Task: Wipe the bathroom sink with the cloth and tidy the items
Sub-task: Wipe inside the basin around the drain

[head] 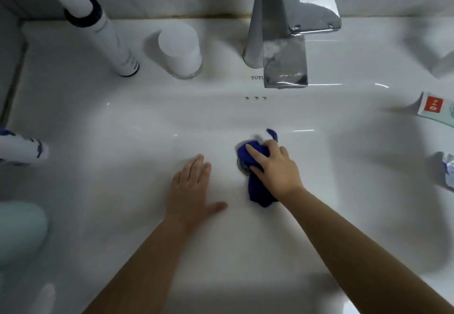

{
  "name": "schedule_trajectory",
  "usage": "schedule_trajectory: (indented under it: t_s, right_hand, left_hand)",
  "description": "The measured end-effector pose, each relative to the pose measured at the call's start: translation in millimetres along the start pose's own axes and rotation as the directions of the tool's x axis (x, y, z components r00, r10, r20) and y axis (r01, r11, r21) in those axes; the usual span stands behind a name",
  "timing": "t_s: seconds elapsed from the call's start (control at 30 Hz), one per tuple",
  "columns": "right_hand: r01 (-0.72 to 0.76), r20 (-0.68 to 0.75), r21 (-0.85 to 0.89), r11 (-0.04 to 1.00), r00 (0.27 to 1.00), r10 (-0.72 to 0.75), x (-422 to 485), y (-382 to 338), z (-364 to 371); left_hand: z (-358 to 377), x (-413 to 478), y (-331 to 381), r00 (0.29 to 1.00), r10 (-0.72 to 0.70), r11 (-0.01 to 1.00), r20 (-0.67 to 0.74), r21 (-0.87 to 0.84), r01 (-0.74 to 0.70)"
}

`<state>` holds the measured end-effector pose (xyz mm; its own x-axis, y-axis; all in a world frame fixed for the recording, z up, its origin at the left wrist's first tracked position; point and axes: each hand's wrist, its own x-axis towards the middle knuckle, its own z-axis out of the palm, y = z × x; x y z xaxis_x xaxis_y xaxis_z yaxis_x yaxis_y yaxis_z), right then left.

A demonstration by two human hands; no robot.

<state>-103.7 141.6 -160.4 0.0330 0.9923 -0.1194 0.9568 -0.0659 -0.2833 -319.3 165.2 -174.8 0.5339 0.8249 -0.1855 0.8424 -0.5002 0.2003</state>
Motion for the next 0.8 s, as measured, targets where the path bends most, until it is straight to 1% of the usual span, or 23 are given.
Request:
schedule_trajectory:
  t_s: [0.07, 0.1, 0.17, 0.2, 0.23, 0.27, 0.33, 0.37, 0.4, 0.43, 0.5, 0.57, 0.63, 0.67, 0.7, 0.73, 0.8]
  right_hand:
    - [-0.109, -0.109, 0.028, 0.994, 0.988, 0.112, -22, 34, -11]
    - [-0.176, -0.134, 0.037, 0.984, 0.975, 0.180, -31, 50, -14]
    - [-0.327, -0.151, 0.070, 0.942, 0.930, 0.334, -42, 57, -12]
    - [-0.366, -0.201, 0.067, 0.928, 0.906, 0.371, -44, 50, -5]
    - [-0.367, -0.247, 0.037, 0.930, 0.898, 0.364, -44, 39, 2]
    - [-0.330, -0.258, 0.005, 0.944, 0.912, 0.320, -42, 27, 10]
    - [-0.171, -0.253, -0.054, 0.984, 0.955, 0.152, -28, 17, 19]
    - [-0.094, -0.267, -0.083, 0.992, 0.961, 0.069, -16, 20, 21]
    - [-0.048, -0.289, -0.098, 0.994, 0.957, 0.017, -6, 25, 19]
    - [-0.041, -0.323, -0.098, 0.994, 0.946, 0.007, 2, 34, 15]
    - [-0.114, -0.396, -0.091, 0.989, 0.916, 0.069, 2, 56, 6]
    - [-0.271, -0.438, -0.067, 0.960, 0.873, 0.216, -16, 75, -2]
    - [-0.436, -0.452, -0.052, 0.899, 0.813, 0.368, -32, 84, -7]
    - [-0.472, -0.440, -0.051, 0.880, 0.802, 0.405, -36, 82, -5]
    - [-0.457, -0.423, -0.049, 0.888, 0.815, 0.396, -38, 75, -2]
    - [-0.391, -0.403, -0.047, 0.919, 0.850, 0.341, -36, 63, 3]
    - [-0.150, -0.329, -0.047, 0.988, 0.936, 0.126, -29, 36, 14]
  left_hand:
    - [-2, 0, 1, 1.000, -0.009, 1.000, -0.008, -0.026, 0.008]
    - [-3, 1, 1, 1.000, -0.011, 0.999, -0.006, -0.039, 0.011]
    - [-3, 2, 1, 1.000, -0.016, 0.999, -0.002, -0.047, 0.016]
    - [-4, 3, 2, 1.000, -0.017, 0.999, 0.000, -0.048, 0.017]
    - [-4, 3, 2, 1.000, -0.018, 0.999, 0.002, -0.050, 0.018]
    - [-4, 3, 2, 1.000, -0.020, 0.999, 0.001, -0.048, 0.020]
    - [-1, 3, 1, 1.000, -0.016, 0.999, -0.018, -0.042, 0.016]
    - [1, 3, 0, 0.999, -0.010, 0.999, -0.030, -0.040, 0.009]
    - [3, 2, -2, 0.999, -0.005, 0.999, -0.038, -0.039, 0.003]
    - [4, 2, -2, 0.999, -0.002, 0.999, -0.041, -0.039, 0.001]
    - [5, 3, -2, 0.999, -0.005, 0.999, -0.039, -0.037, 0.004]
    - [3, 3, -1, 1.000, -0.018, 0.999, -0.023, -0.042, 0.017]
    - [1, 3, 0, 1.000, -0.027, 0.999, -0.007, -0.047, 0.027]
    - [1, 3, 1, 1.000, -0.028, 0.998, 0.000, -0.048, 0.027]
    - [1, 3, 1, 1.000, -0.029, 0.998, 0.006, -0.046, 0.030]
    - [0, 4, 2, 0.999, -0.033, 0.999, 0.010, -0.042, 0.033]
    - [0, 4, 1, 0.999, -0.033, 0.999, 0.003, -0.023, 0.033]
